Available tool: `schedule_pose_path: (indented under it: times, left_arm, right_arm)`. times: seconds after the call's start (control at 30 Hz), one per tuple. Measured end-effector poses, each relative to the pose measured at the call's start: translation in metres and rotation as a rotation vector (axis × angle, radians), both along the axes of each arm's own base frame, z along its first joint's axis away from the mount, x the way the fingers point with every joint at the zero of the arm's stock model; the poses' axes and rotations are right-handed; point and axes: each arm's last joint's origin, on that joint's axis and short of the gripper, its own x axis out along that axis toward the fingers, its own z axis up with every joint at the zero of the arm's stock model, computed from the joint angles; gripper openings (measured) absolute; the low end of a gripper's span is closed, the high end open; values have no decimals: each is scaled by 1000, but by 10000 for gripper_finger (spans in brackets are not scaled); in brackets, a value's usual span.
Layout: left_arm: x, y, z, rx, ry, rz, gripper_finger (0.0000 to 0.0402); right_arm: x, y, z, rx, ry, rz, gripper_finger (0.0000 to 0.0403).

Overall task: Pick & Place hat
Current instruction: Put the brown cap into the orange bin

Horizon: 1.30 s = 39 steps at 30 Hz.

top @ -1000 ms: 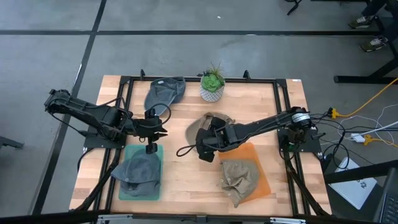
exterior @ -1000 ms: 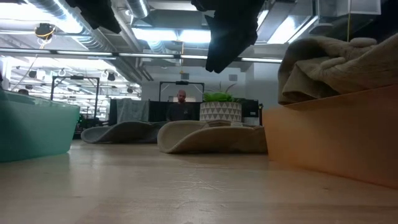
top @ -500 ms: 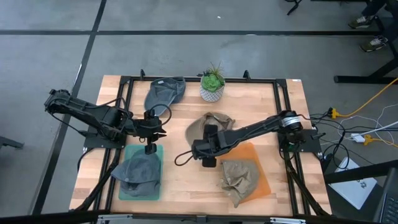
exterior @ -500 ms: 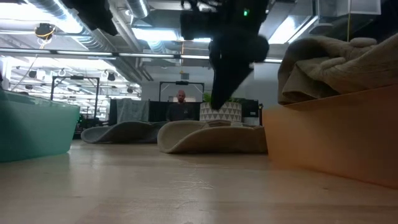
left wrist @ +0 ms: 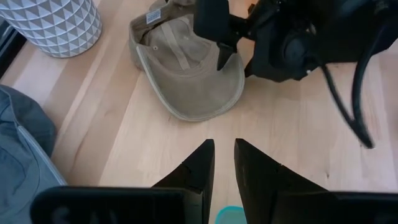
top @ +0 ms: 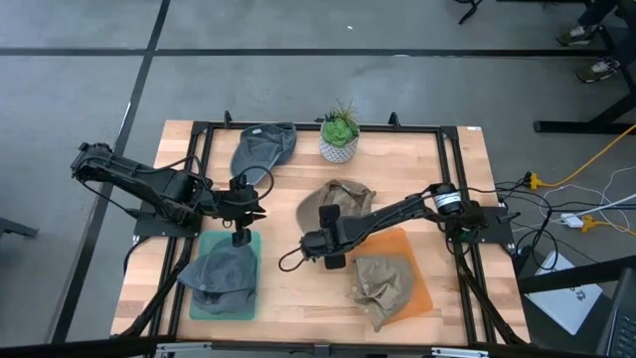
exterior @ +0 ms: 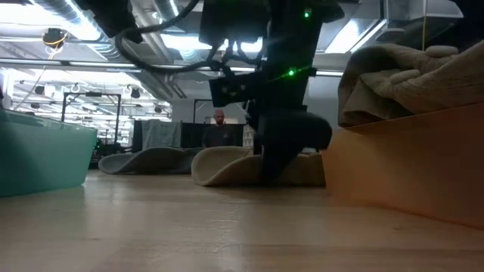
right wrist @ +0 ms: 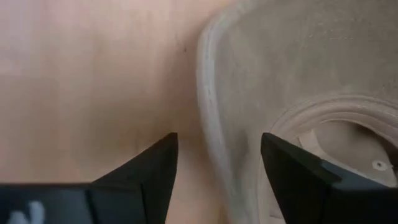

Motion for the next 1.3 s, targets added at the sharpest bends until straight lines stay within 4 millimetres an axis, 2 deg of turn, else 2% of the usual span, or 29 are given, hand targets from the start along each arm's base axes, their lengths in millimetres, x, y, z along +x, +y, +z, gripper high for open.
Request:
schedule_pose_path:
  times: [0.13,0.3,0.33,0.43,0.53,0.7,0.9,1.0,1.1,1.2,1.3]
  left_arm:
    - [0,0,0,-4,0,4,59]
    - [0,0,0,-3,0,4,59]
    - [0,0,0,-3,0,4,59]
    - [0,0,0,-4,0,3,59]
    - [0,-1,0,-11,13,-49,59]
    - [0,-1,0,-7,22,-114,59]
    - [-2,-5,9,70,-14,-127,58]
    - [-6,-9,20,128,-55,-165,58]
    - [-12,-15,24,246,-74,-226,58]
    - [-17,-23,25,419,-80,-274,58]
    - [-20,-30,22,563,-67,-310,58]
  right_arm:
    - [1,-1,-2,-43,-16,-22,168]
    - [2,-2,0,-57,-47,-78,32]
    - [2,-2,1,-60,-55,-89,19]
    - [5,-2,6,-45,-99,-153,23]
    - [11,-1,21,-27,-153,-209,20]
    - [24,2,64,-12,-272,-246,13]
    - [24,0,139,-49,-382,-266,14]
    - [15,-3,180,-71,-439,-280,13]
    - [-2,-10,207,-64,-532,-290,13]
    - [-24,-20,236,39,-655,-372,13]
    - [-37,-24,261,95,-788,-419,13]
